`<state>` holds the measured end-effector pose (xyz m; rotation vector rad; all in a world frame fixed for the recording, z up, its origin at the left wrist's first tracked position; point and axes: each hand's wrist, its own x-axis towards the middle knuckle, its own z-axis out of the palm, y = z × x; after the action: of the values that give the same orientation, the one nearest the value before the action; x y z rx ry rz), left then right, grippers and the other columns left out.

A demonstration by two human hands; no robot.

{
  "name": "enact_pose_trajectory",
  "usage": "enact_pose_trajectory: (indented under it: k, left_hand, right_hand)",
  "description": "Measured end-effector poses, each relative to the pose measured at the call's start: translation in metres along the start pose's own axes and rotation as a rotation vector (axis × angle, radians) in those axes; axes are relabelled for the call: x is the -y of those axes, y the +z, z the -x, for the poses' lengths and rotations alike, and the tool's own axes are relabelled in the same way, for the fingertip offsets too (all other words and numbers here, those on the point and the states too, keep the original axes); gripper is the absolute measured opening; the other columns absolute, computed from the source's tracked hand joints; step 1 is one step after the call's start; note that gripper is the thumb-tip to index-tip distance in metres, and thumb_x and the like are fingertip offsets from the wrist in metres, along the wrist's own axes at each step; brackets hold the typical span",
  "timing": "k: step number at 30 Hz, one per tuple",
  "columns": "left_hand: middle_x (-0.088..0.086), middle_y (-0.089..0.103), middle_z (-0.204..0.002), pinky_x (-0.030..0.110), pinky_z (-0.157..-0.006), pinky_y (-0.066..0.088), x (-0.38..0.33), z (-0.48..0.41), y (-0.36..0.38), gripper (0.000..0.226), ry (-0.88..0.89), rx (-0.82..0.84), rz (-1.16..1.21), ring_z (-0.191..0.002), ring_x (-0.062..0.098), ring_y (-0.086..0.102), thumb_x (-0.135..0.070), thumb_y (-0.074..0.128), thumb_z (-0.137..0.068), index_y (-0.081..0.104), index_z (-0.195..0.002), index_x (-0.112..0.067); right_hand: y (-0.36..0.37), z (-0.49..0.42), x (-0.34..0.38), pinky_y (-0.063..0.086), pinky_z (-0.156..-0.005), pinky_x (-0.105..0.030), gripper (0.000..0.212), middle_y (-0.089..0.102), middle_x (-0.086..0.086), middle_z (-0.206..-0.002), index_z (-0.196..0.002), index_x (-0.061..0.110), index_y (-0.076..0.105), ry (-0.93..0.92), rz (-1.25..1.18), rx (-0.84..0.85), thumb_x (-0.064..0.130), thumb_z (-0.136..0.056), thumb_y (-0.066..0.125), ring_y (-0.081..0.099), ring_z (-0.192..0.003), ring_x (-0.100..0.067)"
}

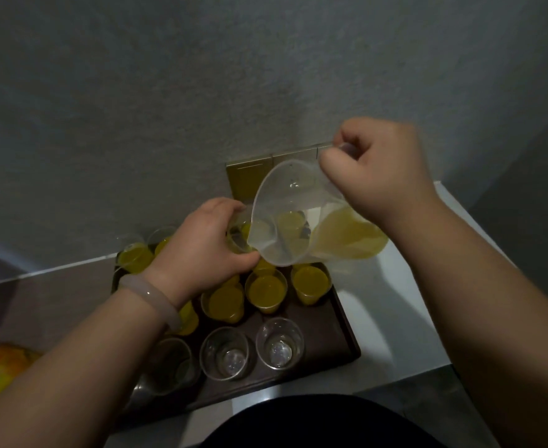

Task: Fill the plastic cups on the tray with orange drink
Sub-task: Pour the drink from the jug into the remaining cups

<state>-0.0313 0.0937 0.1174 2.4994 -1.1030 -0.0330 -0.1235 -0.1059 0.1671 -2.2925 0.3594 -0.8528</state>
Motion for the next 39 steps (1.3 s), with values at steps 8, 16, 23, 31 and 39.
enact_pose_trajectory:
  k: [8,16,23,31,39]
  left_hand:
    - [-0.001,0.054,-0.132,0.017,-0.093,0.036,0.0,0.012,-0.002,0.079,-0.046,0.042,0.006,-0.115,0.012,0.053,-0.045,0.078,-0.069,0.046,-0.137,-0.019]
    - [-0.004,0.059,-0.119,0.019,-0.086,0.044,-0.007,0.013,0.001,0.07,-0.04,0.034,0.038,-0.102,0.008,0.054,-0.053,0.074,-0.067,0.054,-0.127,-0.022]
    - [-0.002,0.062,-0.11,0.02,-0.079,0.042,-0.01,0.015,0.002,0.063,-0.041,0.0,0.014,-0.095,0.012,0.057,-0.053,0.075,-0.067,0.059,-0.118,-0.02]
    - [-0.001,0.063,-0.108,0.019,-0.077,0.04,-0.01,0.017,0.0,0.063,-0.048,-0.003,0.017,-0.093,0.012,0.057,-0.054,0.074,-0.066,0.06,-0.117,-0.019]
    - [-0.001,0.063,-0.108,0.018,-0.076,0.038,-0.008,0.021,-0.001,0.063,-0.047,-0.01,0.01,-0.091,0.012,0.057,-0.054,0.075,-0.066,0.06,-0.116,-0.018]
  right_hand:
    - [0.002,-0.006,0.024,0.022,-0.047,-0.023,0.022,0.036,0.006,-0.049,-0.06,0.017,0.042,-0.159,0.209,0.072,0.034,-0.073,0.05,0.034,-0.047,-0.009]
    - [0.005,-0.012,0.036,0.031,-0.049,-0.026,0.022,0.051,0.001,-0.059,-0.066,0.02,0.044,-0.305,0.328,0.076,0.04,-0.074,0.051,0.05,-0.058,-0.025]
    - [0.007,-0.011,0.043,0.019,-0.048,-0.02,0.024,0.043,0.006,-0.059,-0.068,0.021,0.042,-0.412,0.401,0.098,0.043,-0.075,0.047,0.041,-0.055,-0.02]
    - [0.011,-0.01,0.047,0.022,-0.048,-0.023,0.025,0.044,0.002,-0.055,-0.066,0.021,0.039,-0.535,0.351,0.04,0.044,-0.073,0.042,0.039,-0.049,-0.022]
    - [0.014,-0.009,0.05,0.02,-0.048,-0.021,0.023,0.039,0.004,-0.053,-0.064,0.02,0.039,-0.578,0.365,-0.006,0.041,-0.072,0.045,0.035,-0.047,-0.02]
